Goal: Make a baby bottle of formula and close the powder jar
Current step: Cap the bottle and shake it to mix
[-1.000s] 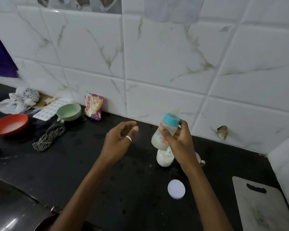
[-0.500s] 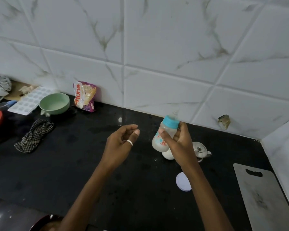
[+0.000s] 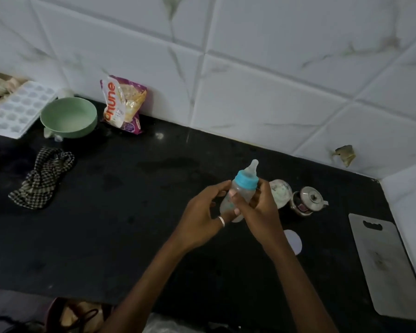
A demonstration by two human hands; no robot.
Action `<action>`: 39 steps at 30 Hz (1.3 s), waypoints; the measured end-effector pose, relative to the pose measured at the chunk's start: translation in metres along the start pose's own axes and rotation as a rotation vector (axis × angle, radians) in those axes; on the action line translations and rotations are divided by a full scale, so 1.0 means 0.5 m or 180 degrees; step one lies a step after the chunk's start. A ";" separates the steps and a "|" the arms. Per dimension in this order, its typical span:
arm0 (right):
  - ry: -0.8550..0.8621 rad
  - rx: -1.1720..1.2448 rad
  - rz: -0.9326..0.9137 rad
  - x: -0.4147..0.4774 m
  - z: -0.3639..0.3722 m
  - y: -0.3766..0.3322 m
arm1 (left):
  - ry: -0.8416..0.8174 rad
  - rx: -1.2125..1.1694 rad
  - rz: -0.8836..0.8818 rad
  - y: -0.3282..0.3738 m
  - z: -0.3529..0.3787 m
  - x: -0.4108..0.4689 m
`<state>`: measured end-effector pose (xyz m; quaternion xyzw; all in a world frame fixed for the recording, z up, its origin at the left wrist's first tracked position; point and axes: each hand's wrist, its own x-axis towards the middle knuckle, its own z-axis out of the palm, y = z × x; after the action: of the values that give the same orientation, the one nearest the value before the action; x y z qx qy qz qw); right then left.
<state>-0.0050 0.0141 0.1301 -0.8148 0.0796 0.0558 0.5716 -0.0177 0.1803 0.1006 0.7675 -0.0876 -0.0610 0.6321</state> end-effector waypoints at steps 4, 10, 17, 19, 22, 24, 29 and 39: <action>0.0041 0.0005 0.0077 0.000 0.025 0.015 | -0.0126 0.0158 0.0076 -0.033 0.000 0.009; -0.0101 -0.0244 0.0107 0.039 0.055 0.044 | 0.0174 0.0403 0.0118 -0.080 0.012 0.047; -0.0001 -0.0515 0.0072 0.133 0.086 0.083 | 0.0330 0.0472 0.0008 -0.141 0.013 0.134; 0.0060 -0.0564 0.0029 0.157 0.090 0.096 | 0.0326 0.0481 -0.0037 -0.161 0.018 0.158; 0.0137 -0.0558 0.0044 0.186 0.091 0.116 | 0.0263 0.0517 -0.0064 -0.187 0.026 0.190; 0.0164 -0.0557 0.0081 0.199 0.090 0.128 | 0.0202 0.0576 -0.0104 -0.199 0.031 0.206; 0.0190 -0.0526 0.0223 0.216 0.095 0.158 | 0.0116 0.0729 -0.0129 -0.226 0.042 0.221; 0.0169 -0.0558 0.0377 0.218 0.113 0.196 | 0.0031 0.0868 -0.0223 -0.268 0.052 0.219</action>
<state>0.0829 0.0274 0.0004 -0.8567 0.1375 0.0747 0.4916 0.0916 0.1573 -0.0339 0.8492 -0.0651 -0.0667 0.5198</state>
